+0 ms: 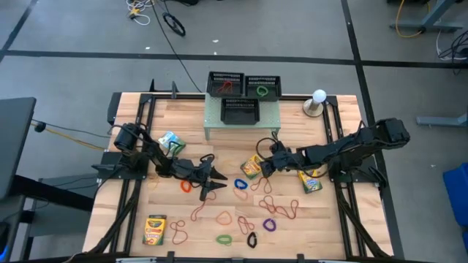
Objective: Pick & Place Office Desk Supplies
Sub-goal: Put the yellow crayon box into the bottom black bin
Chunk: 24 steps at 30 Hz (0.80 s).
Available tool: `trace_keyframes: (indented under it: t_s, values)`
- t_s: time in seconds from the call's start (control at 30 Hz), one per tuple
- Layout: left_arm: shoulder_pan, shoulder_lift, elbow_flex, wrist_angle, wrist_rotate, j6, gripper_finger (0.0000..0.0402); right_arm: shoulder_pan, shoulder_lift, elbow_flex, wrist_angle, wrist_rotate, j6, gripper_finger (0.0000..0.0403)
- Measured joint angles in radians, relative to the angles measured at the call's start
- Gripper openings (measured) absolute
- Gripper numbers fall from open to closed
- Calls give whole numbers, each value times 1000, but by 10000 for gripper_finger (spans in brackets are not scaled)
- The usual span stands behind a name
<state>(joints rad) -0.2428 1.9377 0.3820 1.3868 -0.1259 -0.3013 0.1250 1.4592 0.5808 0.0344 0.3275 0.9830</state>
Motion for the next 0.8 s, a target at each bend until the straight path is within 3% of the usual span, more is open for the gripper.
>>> trace_keyframes:
  t_s: [0.2, 0.37, 0.5, 0.73, 0.8]
  values:
    - [0, 0, 1, -3, 0, 4, 147, 1, 65, 2, 4, 38, 65, 209]
    - [0, 0, 2, -7, 1, 2, 147, 2, 158, 4, 99, 34, 68, 203]
    - [0, 0, 2, -7, 6, -2, 147, 2, 181, 5, 143, 35, 31, 157]
    - [0, 0, 2, -9, 3, -32, 147, 3, 180, 5, 143, 46, -65, 23]
    - [2, 0, 2, -9, -8, -54, 147, 8, 181, 6, 142, 60, -96, 8]
